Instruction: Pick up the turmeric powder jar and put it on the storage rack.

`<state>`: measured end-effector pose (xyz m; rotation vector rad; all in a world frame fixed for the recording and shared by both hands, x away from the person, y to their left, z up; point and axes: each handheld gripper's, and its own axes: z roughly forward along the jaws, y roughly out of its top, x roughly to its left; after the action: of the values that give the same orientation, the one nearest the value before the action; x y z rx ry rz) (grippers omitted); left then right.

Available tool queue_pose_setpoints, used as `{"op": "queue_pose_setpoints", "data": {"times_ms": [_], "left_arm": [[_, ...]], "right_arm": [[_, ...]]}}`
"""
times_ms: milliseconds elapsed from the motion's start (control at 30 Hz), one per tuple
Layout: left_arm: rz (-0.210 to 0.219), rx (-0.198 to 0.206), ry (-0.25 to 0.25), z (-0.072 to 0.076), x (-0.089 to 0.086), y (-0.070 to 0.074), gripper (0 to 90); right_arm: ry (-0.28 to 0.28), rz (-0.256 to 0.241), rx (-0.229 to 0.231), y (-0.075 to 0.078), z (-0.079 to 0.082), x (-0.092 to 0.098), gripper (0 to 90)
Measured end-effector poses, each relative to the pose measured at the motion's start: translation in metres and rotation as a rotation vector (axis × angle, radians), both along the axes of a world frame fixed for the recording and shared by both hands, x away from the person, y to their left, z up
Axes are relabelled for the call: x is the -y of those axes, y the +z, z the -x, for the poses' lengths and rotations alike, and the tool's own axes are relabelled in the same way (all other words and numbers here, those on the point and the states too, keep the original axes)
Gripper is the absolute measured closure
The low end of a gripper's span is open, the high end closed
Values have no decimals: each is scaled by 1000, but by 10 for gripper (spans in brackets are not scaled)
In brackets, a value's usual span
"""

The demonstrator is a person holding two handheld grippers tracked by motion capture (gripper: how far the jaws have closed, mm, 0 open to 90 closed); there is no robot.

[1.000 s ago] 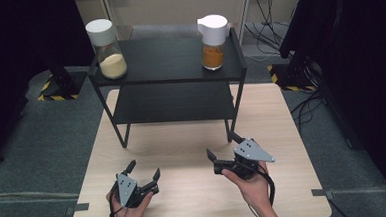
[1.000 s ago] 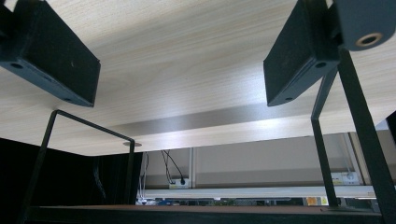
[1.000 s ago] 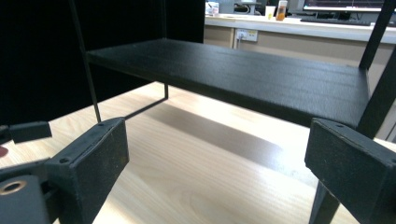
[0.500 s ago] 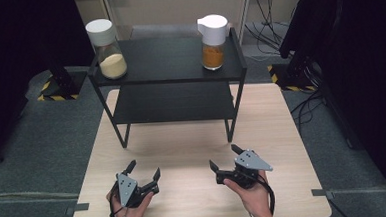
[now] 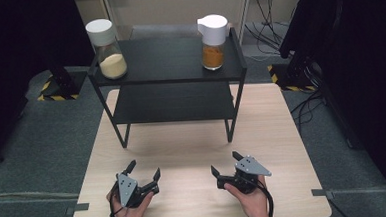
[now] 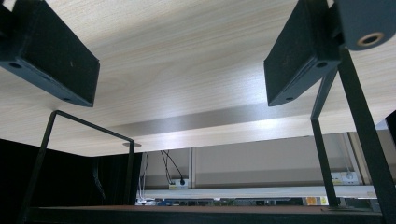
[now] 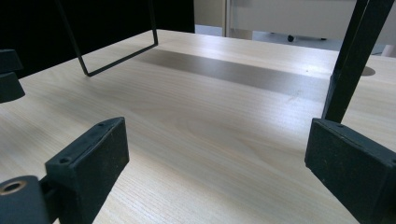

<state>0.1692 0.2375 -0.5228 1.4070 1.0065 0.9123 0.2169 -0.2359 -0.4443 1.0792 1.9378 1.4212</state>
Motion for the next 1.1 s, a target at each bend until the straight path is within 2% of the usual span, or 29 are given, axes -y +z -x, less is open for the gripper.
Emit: {"op": "queue_pose_setpoints", "data": {"times_ms": [300, 733, 1100], "left_arm": [[2, 0, 0, 0, 0, 0, 101], [1, 0, 0, 0, 0, 0, 100], [1, 0, 1, 0, 0, 0, 98]], "right_arm": [[-17, -6, -19, -15, 3, 0, 65], [-22, -5, -39, -28, 5, 0, 65], [-22, -7, -34, -30, 6, 2, 65]]}}
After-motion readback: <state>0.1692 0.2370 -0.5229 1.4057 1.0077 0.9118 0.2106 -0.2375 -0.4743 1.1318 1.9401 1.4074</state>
